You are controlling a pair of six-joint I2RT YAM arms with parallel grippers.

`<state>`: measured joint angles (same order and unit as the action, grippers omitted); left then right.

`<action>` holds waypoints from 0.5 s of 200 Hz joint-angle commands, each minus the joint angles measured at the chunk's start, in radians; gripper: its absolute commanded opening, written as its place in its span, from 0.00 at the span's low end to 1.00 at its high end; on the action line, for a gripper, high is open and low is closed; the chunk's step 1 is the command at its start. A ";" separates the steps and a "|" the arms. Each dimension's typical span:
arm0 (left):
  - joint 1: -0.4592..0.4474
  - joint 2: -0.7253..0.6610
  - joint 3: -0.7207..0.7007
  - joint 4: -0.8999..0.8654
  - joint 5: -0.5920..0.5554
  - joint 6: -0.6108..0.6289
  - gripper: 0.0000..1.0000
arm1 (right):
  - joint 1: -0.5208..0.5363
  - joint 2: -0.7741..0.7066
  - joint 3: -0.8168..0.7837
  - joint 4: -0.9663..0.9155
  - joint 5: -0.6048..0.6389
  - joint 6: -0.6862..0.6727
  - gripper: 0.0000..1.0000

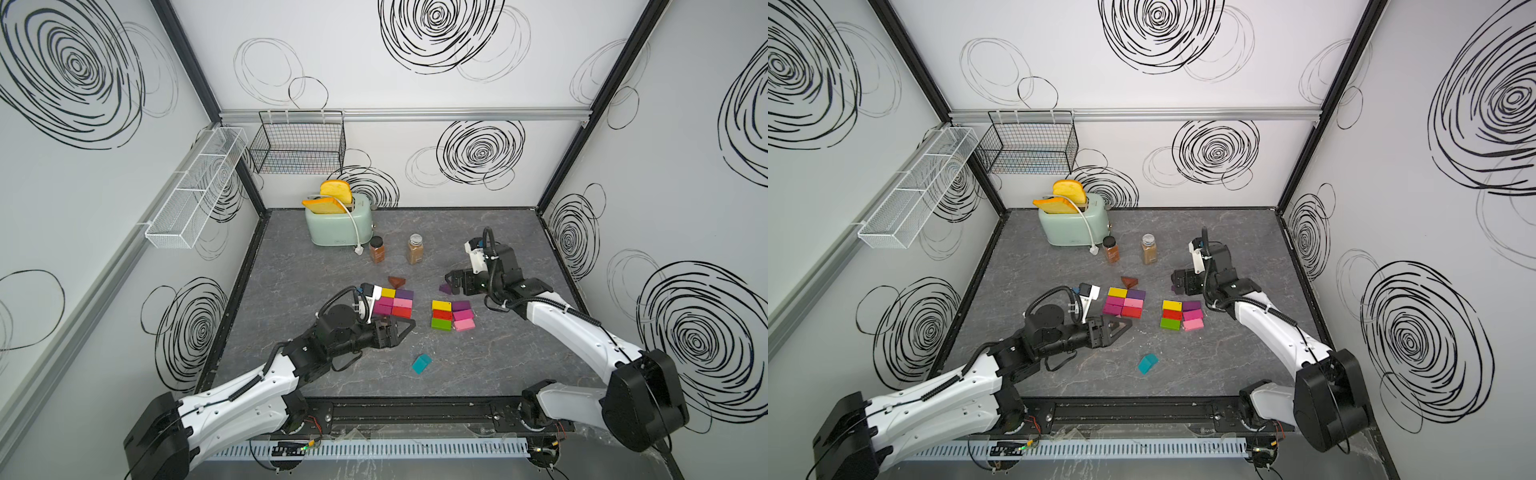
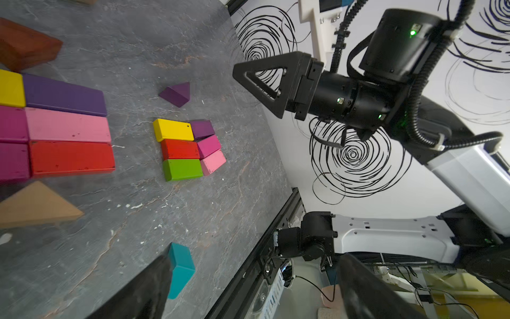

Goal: Assemble a piece of candy with building blocks
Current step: Assemble the building blocks at the center of the board.

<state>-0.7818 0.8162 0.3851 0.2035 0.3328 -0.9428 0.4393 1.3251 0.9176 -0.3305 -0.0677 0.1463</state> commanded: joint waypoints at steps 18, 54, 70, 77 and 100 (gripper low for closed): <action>0.063 -0.135 -0.064 -0.143 0.097 0.032 0.98 | 0.054 0.109 0.052 -0.245 0.069 -0.348 0.99; 0.080 -0.174 -0.096 -0.149 0.136 0.010 0.98 | 0.094 0.100 0.038 -0.266 0.101 -0.452 0.99; 0.081 -0.160 -0.094 -0.138 0.147 0.012 0.98 | 0.094 0.073 0.014 -0.282 0.085 -0.498 0.99; 0.082 -0.149 -0.091 -0.133 0.152 0.015 0.98 | 0.094 0.061 0.001 -0.289 0.085 -0.515 0.99; 0.085 -0.102 -0.076 -0.107 0.164 0.024 0.98 | 0.097 0.020 -0.041 -0.298 0.082 -0.551 0.99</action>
<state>-0.7063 0.6777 0.2970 0.0494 0.4610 -0.9325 0.5327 1.3979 0.9192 -0.5648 0.0132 -0.3084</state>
